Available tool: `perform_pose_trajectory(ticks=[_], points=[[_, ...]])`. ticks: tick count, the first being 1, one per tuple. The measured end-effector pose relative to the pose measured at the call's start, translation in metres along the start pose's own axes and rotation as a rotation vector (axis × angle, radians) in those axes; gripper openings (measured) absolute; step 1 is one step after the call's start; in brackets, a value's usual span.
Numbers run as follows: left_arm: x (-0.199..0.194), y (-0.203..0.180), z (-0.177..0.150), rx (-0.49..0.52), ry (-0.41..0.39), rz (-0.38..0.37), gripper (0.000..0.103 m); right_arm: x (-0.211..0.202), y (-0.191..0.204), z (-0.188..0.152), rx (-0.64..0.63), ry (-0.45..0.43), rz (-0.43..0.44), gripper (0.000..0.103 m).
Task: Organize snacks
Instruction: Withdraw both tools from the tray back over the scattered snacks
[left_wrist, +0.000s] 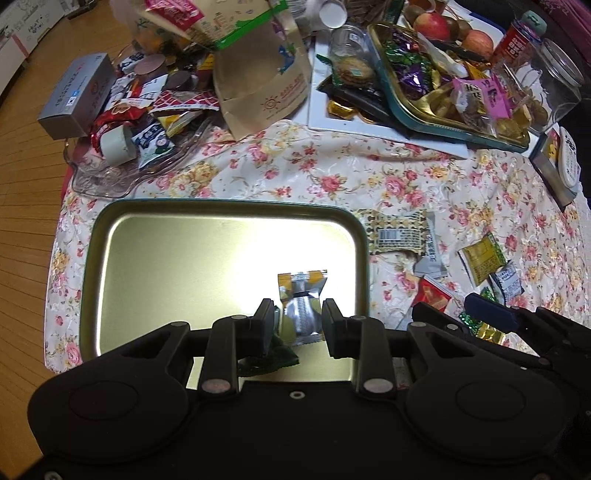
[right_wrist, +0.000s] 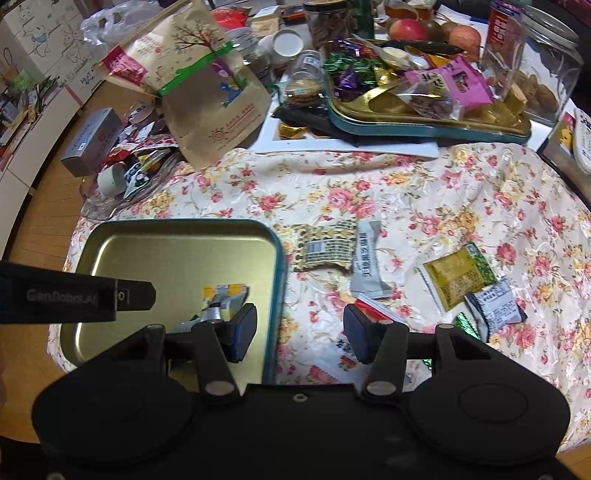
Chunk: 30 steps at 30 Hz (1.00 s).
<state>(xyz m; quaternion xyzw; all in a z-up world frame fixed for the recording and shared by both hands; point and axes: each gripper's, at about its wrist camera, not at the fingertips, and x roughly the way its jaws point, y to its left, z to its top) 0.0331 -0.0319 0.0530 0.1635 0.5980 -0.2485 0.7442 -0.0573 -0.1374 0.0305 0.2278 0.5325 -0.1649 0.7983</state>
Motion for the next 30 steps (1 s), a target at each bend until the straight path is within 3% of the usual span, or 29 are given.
perform_pose_trajectory(ticks=[20,30], points=[[0.009,-0.082,0.002,0.123,0.036,-0.060,0.039,-0.005,-0.083,-0.012,0.151,0.015,-0.079,0.055],[0.004,-0.093,0.024,0.061,0.008,-0.117,0.038,-0.012,-0.135,-0.015,0.276,0.004,-0.124,0.056]])
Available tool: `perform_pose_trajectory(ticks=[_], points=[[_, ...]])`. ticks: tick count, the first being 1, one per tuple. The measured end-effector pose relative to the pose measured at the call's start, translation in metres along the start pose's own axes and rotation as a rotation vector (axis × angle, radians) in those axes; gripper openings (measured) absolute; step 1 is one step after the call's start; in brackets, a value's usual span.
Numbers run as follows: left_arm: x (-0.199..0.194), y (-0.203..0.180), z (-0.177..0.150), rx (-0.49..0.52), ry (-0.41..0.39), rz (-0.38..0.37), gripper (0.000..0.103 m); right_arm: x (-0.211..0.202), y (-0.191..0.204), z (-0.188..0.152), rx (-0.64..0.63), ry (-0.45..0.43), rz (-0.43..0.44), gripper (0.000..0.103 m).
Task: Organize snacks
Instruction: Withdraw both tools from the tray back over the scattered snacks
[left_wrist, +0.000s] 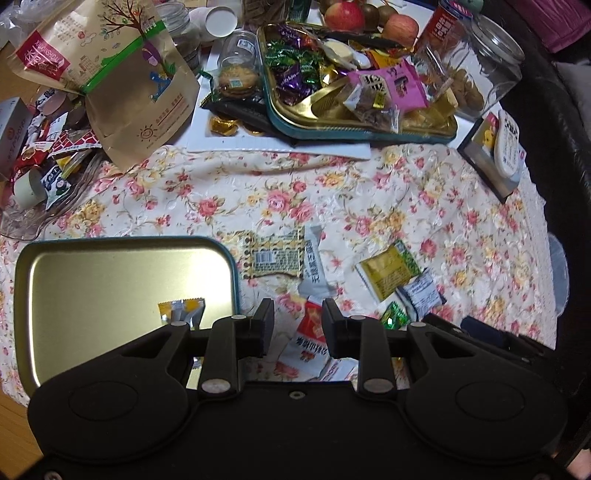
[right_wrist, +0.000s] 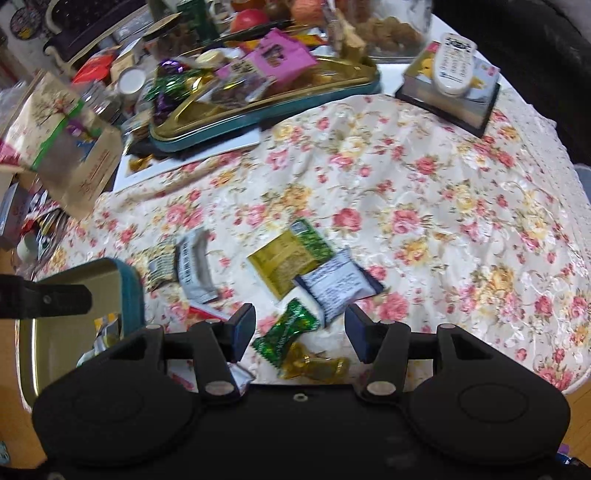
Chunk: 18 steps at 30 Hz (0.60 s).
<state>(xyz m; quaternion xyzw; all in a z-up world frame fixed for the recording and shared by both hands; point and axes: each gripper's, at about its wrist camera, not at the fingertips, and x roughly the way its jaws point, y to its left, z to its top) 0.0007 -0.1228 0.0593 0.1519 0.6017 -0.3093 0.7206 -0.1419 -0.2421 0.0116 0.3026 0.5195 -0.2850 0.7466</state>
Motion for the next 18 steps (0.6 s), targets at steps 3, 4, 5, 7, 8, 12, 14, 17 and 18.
perform_pose_trajectory(ticks=[3,4,5,7,8,12,14,17,18], points=[[0.009,-0.005,0.008,-0.020,0.004,0.006,0.038,0.000,-0.016,0.003,0.035,-0.005,-0.016,0.056],[0.013,-0.008,0.010,-0.024,0.008,0.010,0.038,0.000,-0.021,0.003,0.047,-0.003,-0.017,0.056],[0.018,-0.011,0.012,-0.026,0.014,0.012,0.038,-0.001,-0.026,0.003,0.058,-0.002,-0.017,0.056],[0.029,-0.020,0.015,-0.026,0.028,0.016,0.038,-0.002,-0.034,0.003,0.074,0.001,-0.013,0.056],[0.035,-0.024,0.016,-0.024,0.036,0.019,0.038,-0.003,-0.037,0.002,0.077,0.001,-0.011,0.056],[0.056,-0.035,0.018,-0.051,0.072,0.024,0.038,-0.008,-0.044,-0.001,0.077,0.000,-0.007,0.056],[0.065,-0.035,0.020,-0.096,0.090,0.019,0.038,-0.009,-0.045,-0.001,0.078,-0.005,-0.004,0.056],[0.076,-0.033,0.022,-0.150,0.096,0.038,0.038,-0.013,-0.048,-0.001,0.080,-0.012,0.001,0.056],[0.079,-0.034,0.023,-0.161,0.091,0.059,0.038,-0.013,-0.048,-0.001,0.081,-0.013,0.003,0.056]])
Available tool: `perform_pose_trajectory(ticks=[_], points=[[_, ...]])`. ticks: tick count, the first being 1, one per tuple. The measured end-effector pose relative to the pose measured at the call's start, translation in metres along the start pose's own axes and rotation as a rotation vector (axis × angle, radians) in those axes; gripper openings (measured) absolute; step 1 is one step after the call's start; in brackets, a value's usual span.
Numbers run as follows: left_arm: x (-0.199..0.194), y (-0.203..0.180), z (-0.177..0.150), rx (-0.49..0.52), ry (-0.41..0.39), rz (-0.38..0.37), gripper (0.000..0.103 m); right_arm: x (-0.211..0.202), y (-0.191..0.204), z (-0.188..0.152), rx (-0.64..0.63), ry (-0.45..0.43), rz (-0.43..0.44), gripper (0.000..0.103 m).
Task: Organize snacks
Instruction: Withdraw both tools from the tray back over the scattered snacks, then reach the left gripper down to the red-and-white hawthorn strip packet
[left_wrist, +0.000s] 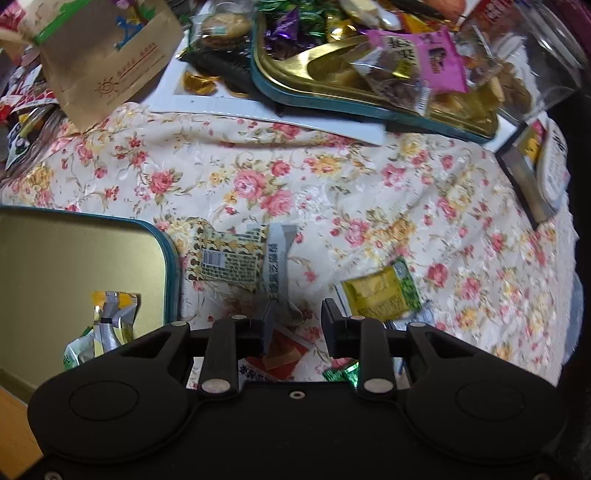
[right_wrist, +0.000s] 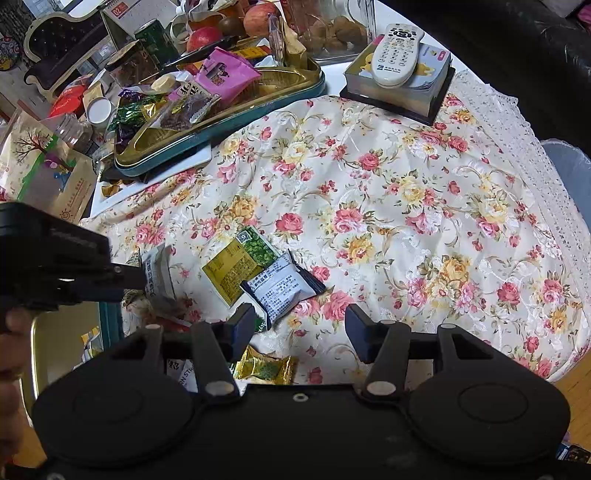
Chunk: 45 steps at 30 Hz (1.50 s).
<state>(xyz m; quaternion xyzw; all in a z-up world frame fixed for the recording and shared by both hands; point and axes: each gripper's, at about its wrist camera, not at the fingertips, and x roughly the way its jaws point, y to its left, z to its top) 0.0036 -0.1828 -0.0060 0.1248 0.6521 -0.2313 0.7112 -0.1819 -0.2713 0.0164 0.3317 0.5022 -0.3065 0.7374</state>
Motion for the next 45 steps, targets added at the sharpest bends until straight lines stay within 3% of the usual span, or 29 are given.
perform_pose_trajectory(ticks=[4,13,18,24,28,30,35,40,45], points=[[0.015,-0.006,0.003,0.000,0.003,0.064,0.038,-0.002,0.000,0.003,0.005,-0.001,0.014,0.056],[0.047,-0.020,-0.003,0.041,0.065,0.108,0.038,-0.005,-0.003,0.003,0.014,0.000,0.025,0.056],[0.061,-0.026,-0.009,0.062,0.152,-0.012,0.038,-0.006,-0.007,0.004,0.025,-0.009,0.016,0.056],[0.060,-0.054,-0.021,0.195,0.130,-0.037,0.035,-0.010,-0.014,0.007,0.046,-0.028,0.014,0.056],[0.052,-0.066,-0.024,0.230,0.160,-0.164,0.034,-0.012,-0.020,0.009,0.064,-0.033,0.013,0.056],[0.038,-0.071,-0.024,0.258,0.121,-0.183,0.034,-0.014,-0.023,0.009,0.074,-0.038,0.015,0.056],[0.011,-0.060,-0.021,0.307,0.030,-0.144,0.034,-0.020,-0.033,0.013,0.102,-0.052,0.028,0.056],[0.012,-0.038,-0.029,0.354,0.053,-0.089,0.035,-0.018,-0.042,0.014,0.139,-0.041,0.024,0.056],[0.008,-0.019,-0.046,0.361,0.020,0.002,0.035,-0.016,-0.040,0.012,0.133,-0.033,0.022,0.056]])
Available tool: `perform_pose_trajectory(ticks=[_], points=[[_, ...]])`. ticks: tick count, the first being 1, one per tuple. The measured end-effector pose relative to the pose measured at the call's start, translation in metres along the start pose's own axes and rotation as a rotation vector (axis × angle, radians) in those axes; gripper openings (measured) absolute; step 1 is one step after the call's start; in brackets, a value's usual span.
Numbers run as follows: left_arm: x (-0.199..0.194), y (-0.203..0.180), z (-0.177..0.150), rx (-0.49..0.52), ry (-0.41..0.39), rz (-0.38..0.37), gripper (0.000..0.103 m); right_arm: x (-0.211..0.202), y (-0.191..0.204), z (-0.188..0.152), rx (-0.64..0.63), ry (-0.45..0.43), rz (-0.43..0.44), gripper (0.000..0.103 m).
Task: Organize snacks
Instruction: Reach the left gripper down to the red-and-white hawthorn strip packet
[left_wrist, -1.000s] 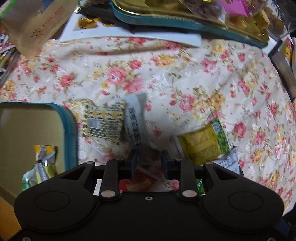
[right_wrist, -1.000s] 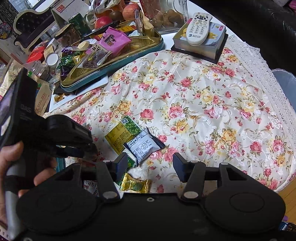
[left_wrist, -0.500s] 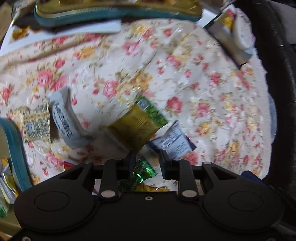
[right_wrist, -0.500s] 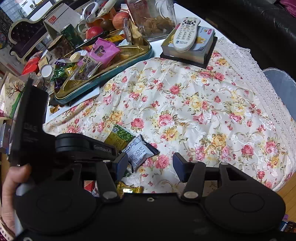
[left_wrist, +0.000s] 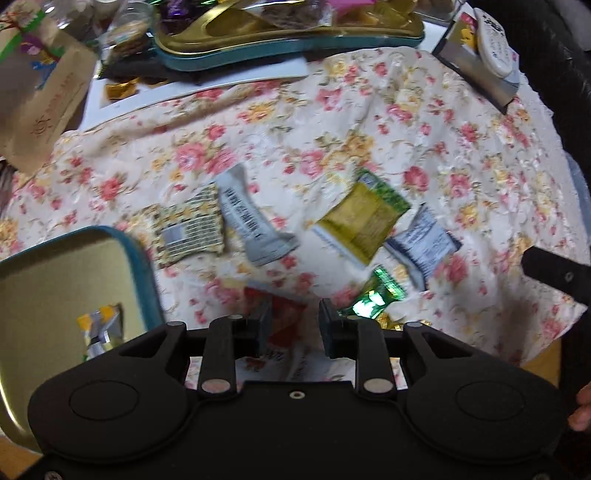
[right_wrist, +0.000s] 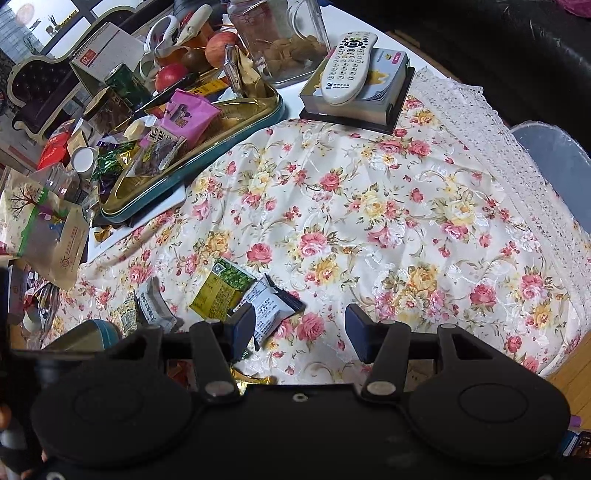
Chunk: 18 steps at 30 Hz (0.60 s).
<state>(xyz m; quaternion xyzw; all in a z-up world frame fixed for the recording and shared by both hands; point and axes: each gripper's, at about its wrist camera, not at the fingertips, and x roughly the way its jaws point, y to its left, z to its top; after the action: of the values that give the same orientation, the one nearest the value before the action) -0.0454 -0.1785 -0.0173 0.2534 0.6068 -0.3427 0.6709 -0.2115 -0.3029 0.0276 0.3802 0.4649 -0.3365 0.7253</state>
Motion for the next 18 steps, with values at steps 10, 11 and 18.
perform_pose_trajectory(ticks=[10,11,18], points=[[0.009,-0.008,-0.019,0.141,-0.049,0.140,0.039,0.009,0.011,-0.005,-0.035,0.023,-0.010,0.056],[0.010,-0.008,-0.021,0.146,-0.049,0.147,0.039,0.010,0.011,-0.005,-0.033,0.025,-0.012,0.056],[0.028,-0.006,-0.023,0.127,0.015,0.104,0.043,0.013,0.010,-0.005,-0.038,0.041,-0.009,0.056]])
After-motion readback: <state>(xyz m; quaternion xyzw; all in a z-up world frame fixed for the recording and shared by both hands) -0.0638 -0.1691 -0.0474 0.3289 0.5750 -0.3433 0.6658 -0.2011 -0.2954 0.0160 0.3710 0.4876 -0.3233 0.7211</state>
